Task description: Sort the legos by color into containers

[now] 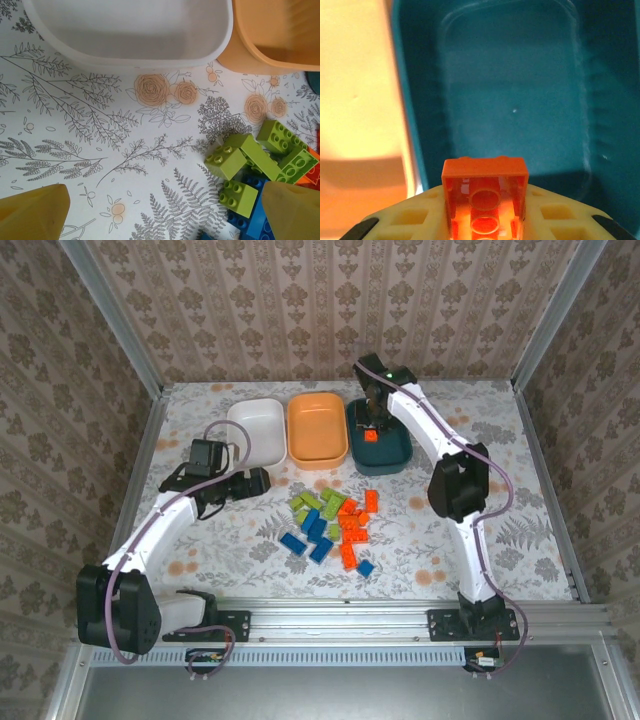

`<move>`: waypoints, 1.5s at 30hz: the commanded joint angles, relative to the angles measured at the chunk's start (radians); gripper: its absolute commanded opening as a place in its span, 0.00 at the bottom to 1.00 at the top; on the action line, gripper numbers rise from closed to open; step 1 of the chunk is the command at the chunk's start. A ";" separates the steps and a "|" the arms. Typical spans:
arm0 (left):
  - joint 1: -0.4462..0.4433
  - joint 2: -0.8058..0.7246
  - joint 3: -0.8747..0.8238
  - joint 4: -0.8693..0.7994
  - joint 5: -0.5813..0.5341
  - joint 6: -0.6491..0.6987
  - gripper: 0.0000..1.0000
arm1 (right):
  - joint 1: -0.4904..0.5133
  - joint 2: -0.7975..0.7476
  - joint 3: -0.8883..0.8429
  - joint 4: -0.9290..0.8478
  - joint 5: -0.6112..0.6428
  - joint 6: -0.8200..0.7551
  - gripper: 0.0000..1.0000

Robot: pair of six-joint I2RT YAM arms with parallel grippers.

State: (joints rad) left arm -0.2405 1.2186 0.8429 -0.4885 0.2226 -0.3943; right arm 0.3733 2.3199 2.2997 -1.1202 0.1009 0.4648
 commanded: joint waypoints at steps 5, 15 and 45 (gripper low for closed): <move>0.004 -0.004 0.030 -0.077 0.032 0.035 1.00 | -0.029 0.210 0.196 -0.080 -0.016 -0.011 0.34; 0.004 0.039 0.054 -0.090 0.035 0.049 1.00 | -0.062 0.302 0.297 -0.087 -0.034 0.002 0.56; 0.006 0.051 0.065 0.038 0.067 -0.034 1.00 | 0.146 -0.528 -0.780 0.124 -0.038 0.149 0.54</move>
State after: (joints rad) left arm -0.2405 1.2812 0.8989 -0.4694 0.2672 -0.3988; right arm 0.5064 1.8099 1.6089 -1.0901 0.0742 0.5518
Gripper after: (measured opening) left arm 0.997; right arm 0.545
